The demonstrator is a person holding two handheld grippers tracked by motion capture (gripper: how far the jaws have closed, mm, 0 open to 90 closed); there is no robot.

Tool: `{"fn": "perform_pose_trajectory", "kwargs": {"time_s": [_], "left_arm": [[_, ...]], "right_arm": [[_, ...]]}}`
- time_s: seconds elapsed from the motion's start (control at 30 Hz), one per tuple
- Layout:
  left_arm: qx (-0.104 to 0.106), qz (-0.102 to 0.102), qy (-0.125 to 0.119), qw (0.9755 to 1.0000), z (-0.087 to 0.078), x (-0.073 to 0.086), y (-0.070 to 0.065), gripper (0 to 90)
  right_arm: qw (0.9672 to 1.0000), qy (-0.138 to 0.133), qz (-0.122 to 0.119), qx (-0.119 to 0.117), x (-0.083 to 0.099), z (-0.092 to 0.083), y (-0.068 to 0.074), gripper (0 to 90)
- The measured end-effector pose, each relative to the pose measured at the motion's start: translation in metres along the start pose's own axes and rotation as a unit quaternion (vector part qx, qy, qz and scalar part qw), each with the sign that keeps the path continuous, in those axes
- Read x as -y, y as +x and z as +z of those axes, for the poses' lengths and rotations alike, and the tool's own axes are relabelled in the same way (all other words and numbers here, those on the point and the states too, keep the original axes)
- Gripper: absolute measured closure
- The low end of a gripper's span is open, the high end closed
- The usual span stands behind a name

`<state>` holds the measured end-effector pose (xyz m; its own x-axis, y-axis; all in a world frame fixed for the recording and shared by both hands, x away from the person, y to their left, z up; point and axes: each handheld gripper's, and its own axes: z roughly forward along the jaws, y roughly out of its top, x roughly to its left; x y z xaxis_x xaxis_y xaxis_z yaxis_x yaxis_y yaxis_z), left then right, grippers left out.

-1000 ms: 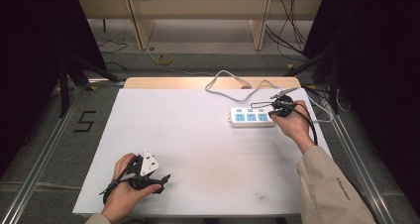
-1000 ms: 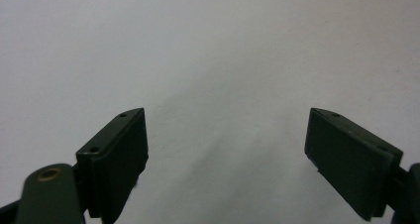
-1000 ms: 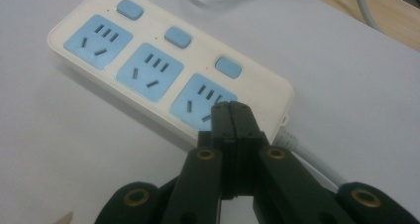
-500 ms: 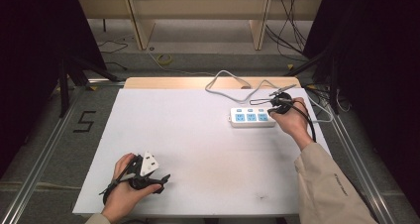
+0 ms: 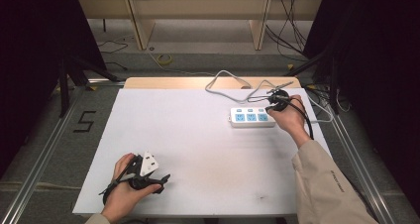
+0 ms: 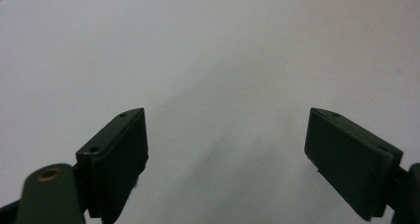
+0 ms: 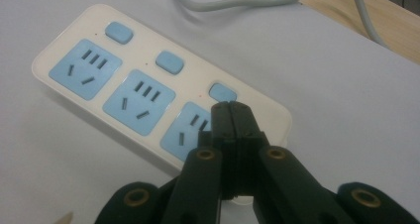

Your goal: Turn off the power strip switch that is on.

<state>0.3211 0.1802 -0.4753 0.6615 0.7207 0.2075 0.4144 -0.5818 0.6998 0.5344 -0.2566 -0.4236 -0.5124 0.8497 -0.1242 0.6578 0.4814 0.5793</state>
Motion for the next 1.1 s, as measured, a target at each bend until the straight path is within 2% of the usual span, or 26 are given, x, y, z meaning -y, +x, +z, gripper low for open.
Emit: {"fn": "perform_pose_trajectory", "kwargs": {"time_s": [1.1], "left_arm": [[0.001,0.001,-0.001,1.0,0.0,0.0,0.0,16.4]], "right_arm": [[0.9999,0.011,0.01,-0.001,-0.01,0.016,-0.005,90.0]]}}
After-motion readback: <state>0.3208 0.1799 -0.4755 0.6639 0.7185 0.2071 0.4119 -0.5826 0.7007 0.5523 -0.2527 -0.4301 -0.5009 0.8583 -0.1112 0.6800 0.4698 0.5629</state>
